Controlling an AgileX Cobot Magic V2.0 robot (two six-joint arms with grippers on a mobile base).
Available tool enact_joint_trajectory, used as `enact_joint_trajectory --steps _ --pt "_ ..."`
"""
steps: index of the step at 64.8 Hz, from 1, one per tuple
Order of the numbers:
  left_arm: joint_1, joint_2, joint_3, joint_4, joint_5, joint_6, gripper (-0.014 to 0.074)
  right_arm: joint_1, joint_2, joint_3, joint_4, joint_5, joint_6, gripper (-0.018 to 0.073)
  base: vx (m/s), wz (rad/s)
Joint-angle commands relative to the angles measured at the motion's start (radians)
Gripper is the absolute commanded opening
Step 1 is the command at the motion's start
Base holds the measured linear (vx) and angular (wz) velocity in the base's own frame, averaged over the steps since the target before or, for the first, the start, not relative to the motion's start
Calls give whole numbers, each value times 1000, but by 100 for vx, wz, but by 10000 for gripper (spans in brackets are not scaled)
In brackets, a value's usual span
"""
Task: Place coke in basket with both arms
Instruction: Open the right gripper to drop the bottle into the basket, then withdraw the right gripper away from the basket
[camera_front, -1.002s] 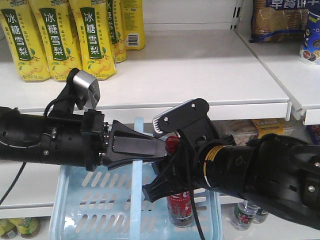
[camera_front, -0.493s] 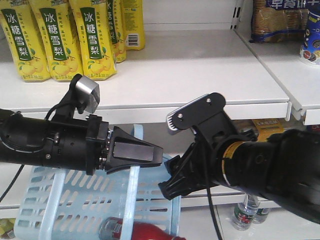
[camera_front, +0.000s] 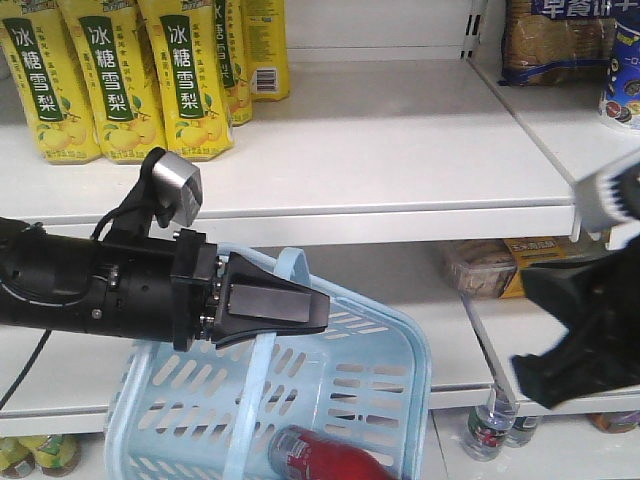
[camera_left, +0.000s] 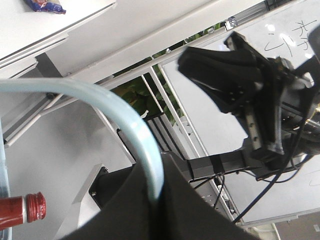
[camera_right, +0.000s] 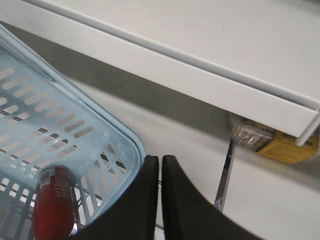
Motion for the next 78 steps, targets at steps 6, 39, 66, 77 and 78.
enact_joint_trajectory --steps 6,39,66,77,78 --pt "-5 -38 -35 -130 81 5 -6 -3 -227 142 -61 -28 -19 -8 0 0" --pt "-5 -38 -35 -129 81 5 -6 -3 -731 490 -220 -47 127 -5 0 0" --pt "-5 -38 -35 -129 81 5 -6 -3 -731 490 -220 -47 126 -5 0 0" --pt "-5 -38 -35 -129 81 5 -6 -3 -731 490 -220 -47 126 -5 0 0" --pt "-5 -38 -35 -129 81 5 -6 -3 -731 490 -220 -47 126 -5 0 0"
